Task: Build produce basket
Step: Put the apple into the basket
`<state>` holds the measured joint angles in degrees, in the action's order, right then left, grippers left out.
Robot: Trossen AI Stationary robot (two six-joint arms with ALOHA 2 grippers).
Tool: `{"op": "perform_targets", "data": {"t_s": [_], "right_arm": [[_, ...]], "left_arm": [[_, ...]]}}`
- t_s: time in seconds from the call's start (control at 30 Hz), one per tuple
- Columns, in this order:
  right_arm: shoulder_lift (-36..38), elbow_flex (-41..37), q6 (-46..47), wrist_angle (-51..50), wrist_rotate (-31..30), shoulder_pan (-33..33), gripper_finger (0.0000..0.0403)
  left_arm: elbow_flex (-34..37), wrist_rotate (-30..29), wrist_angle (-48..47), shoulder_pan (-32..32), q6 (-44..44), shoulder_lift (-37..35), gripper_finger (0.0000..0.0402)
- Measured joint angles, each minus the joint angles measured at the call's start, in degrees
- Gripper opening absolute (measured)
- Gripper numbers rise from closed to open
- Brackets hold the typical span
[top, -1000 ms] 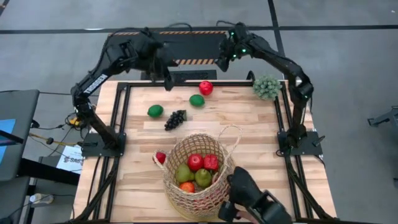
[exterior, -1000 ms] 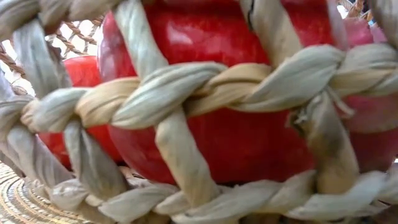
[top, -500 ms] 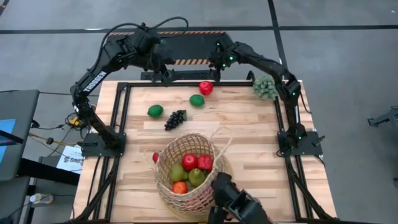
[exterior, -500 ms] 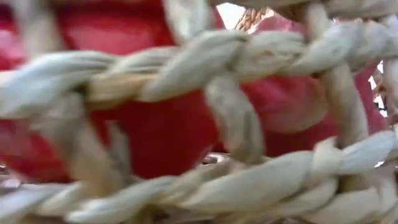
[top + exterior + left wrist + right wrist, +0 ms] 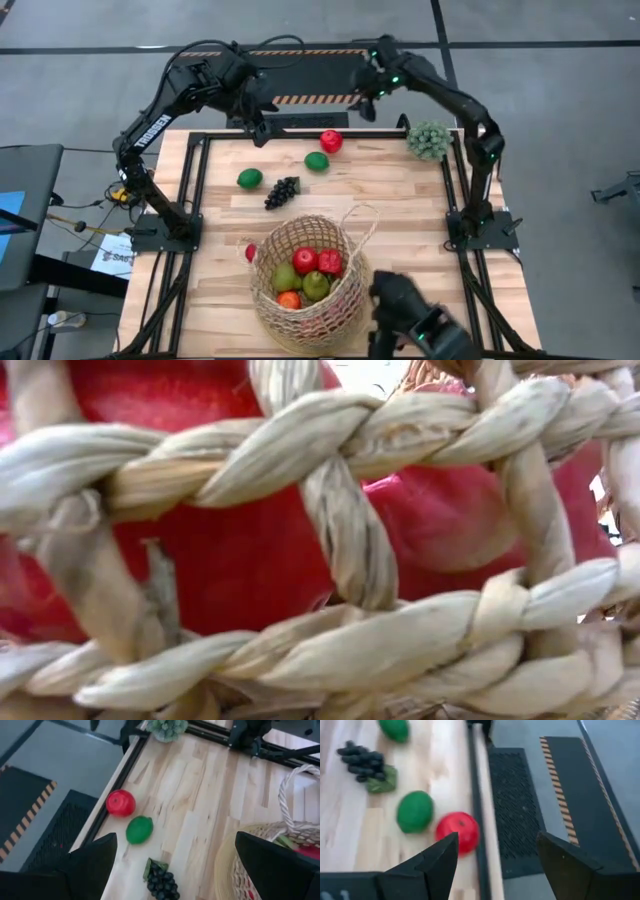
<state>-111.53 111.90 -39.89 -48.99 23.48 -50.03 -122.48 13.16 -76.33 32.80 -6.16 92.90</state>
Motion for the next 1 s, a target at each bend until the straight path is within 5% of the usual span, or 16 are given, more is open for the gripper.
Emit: {"op": "perform_targets", "data": {"t_s": [0.23,0.47,1.0], "right_arm": [[-6.23,-0.04,-3.33,-0.38,5.52,-6.74,0.0286],[-12.41,-0.04,-6.14,1.44,6.35,-2.15,0.0286],[-12.46,0.02,-8.67,1.77,5.08,2.24,0.0286]], "left_arm": [[0.00,0.05,0.21,0.00,-1.67,0.00,0.0389],[0.00,0.06,0.21,0.00,-0.81,0.00,0.0389],[0.00,0.05,-0.29,-0.02,-1.72,0.00,0.0389]]}}
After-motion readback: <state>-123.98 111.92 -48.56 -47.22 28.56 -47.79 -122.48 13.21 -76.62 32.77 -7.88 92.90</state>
